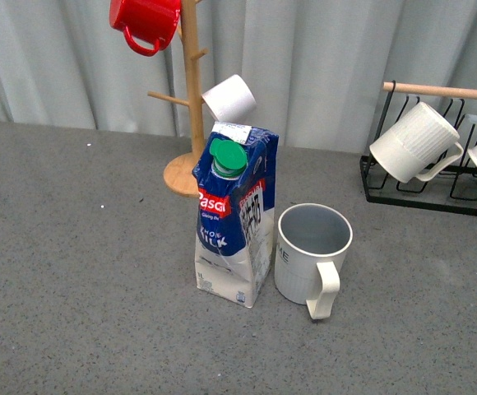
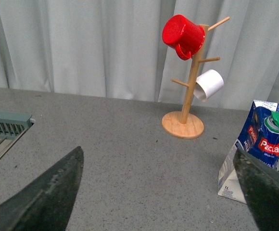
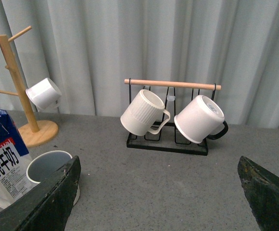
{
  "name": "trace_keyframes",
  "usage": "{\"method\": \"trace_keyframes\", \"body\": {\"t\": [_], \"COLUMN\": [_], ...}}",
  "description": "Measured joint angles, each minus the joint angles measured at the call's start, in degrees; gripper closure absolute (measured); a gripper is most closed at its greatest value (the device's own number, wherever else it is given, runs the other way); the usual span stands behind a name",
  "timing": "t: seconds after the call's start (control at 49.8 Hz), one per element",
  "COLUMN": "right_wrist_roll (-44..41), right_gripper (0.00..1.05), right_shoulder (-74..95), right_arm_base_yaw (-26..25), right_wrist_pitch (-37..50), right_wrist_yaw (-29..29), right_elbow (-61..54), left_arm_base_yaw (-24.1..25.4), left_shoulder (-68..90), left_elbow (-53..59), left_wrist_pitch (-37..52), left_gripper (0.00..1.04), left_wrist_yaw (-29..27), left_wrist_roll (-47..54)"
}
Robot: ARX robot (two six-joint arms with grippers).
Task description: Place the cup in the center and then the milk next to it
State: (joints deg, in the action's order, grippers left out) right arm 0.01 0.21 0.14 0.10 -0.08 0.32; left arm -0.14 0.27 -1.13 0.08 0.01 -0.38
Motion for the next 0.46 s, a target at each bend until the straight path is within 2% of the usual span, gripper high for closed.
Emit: {"method": "trace_keyframes", "body": {"t": [0.06, 0.462], "right_wrist_roll": [0.0, 0.0], "right_gripper": [0.09, 0.09], "right_shoulder": [0.0, 0.0], "right_arm_base_yaw": [0.0, 0.0], "right_wrist_pitch": [0.0, -0.02], "right_wrist_yaw": [0.0, 0.0], "right_elbow": [0.0, 0.0], "left_arm_base_yaw": [0.0, 0.0], "left_shoulder": [0.0, 0.0], "left_elbow": [0.0, 0.0], "left_wrist_pitch": [0.0, 0.0], "left_gripper": [0.05, 0.07], "left_wrist_yaw": [0.0, 0.0], "left_wrist_roll": [0.13, 0.13]}}
